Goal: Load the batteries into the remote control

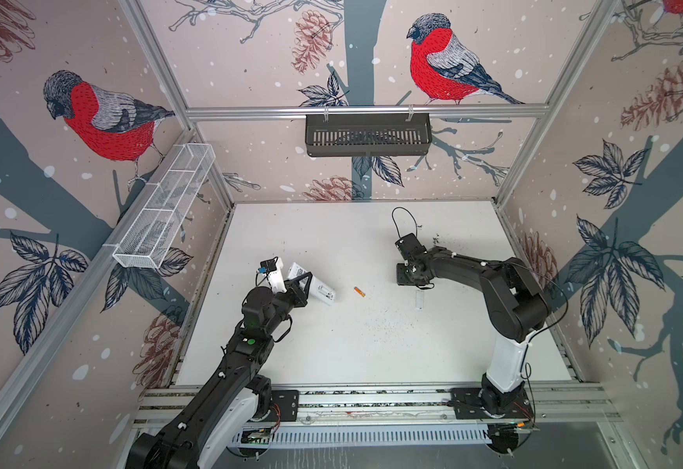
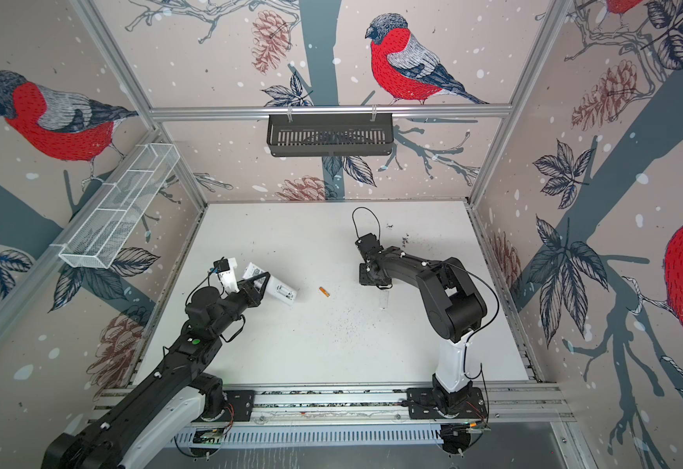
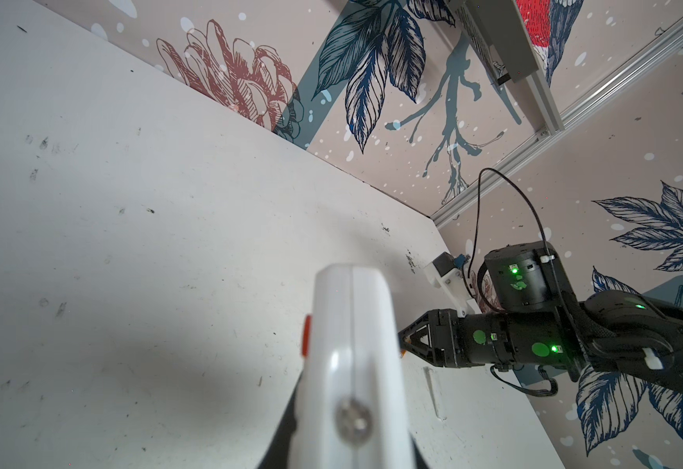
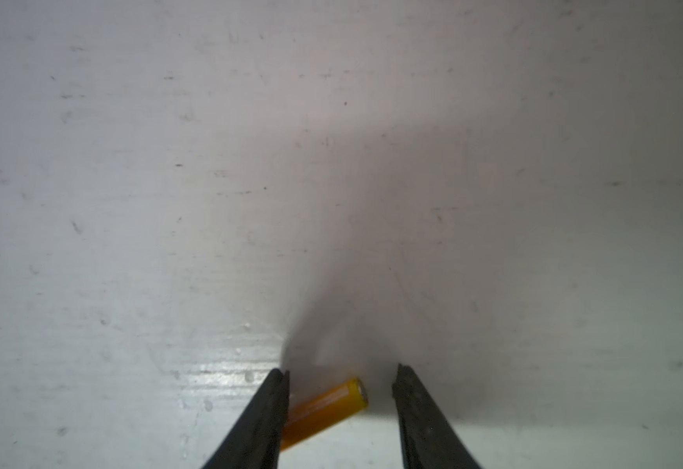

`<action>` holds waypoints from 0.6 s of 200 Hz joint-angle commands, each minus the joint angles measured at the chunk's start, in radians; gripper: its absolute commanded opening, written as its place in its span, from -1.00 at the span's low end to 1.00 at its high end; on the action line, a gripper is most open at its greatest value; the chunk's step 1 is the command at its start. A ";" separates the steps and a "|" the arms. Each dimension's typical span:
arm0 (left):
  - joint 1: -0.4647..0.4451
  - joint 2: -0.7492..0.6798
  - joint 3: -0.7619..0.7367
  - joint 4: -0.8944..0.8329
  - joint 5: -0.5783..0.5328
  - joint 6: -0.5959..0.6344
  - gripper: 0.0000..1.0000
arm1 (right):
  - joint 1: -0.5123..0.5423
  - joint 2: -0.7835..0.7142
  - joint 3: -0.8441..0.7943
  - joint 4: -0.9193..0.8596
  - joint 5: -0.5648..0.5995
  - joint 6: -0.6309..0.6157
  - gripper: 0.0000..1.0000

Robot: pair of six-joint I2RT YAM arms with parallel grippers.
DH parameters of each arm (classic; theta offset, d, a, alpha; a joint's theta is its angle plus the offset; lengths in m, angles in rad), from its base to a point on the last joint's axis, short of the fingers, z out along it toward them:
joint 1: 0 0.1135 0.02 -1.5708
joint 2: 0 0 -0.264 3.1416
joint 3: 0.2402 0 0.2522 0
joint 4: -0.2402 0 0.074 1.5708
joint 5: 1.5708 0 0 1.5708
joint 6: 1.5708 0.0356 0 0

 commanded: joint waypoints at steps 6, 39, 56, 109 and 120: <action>0.004 -0.003 -0.001 0.014 -0.010 0.005 -1.00 | 0.034 0.047 0.003 -0.129 -0.013 0.020 -0.19; 0.005 0.002 0.000 0.020 -0.007 0.005 -1.00 | 0.080 0.050 0.009 -0.147 0.011 0.001 -0.31; 0.004 0.004 0.001 0.020 -0.006 0.004 -1.00 | 0.101 0.044 0.005 -0.142 0.006 -0.018 -0.32; 0.005 0.019 0.004 0.032 0.002 0.002 -1.00 | 0.155 0.004 -0.021 -0.104 0.006 -0.071 -0.07; 0.004 0.018 0.004 0.035 0.003 0.002 -1.00 | 0.155 -0.004 -0.032 -0.108 0.012 -0.056 0.06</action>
